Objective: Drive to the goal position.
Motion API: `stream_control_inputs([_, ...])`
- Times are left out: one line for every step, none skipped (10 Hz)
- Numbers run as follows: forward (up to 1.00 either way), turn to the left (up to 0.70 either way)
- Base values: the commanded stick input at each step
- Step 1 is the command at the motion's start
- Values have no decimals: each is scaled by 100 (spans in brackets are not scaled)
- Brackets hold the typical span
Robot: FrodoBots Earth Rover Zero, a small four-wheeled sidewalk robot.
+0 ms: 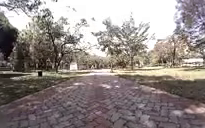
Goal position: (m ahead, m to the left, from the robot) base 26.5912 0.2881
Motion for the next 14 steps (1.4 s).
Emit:
stream_control_inputs([70,0])
stream_control_inputs([70,0])
stream_control_inputs([70,0])
stream_control_inputs([70,0])
stream_control_inputs([70,0])
stream_control_inputs([70,0])
stream_control_inputs([70,0])
stream_control_inputs([70,0])
stream_control_inputs([70,0])
stream_control_inputs([70,0])
stream_control_inputs([70,0])
stream_control_inputs([70,0])
stream_control_inputs([70,0])
stream_control_inputs([70,0])
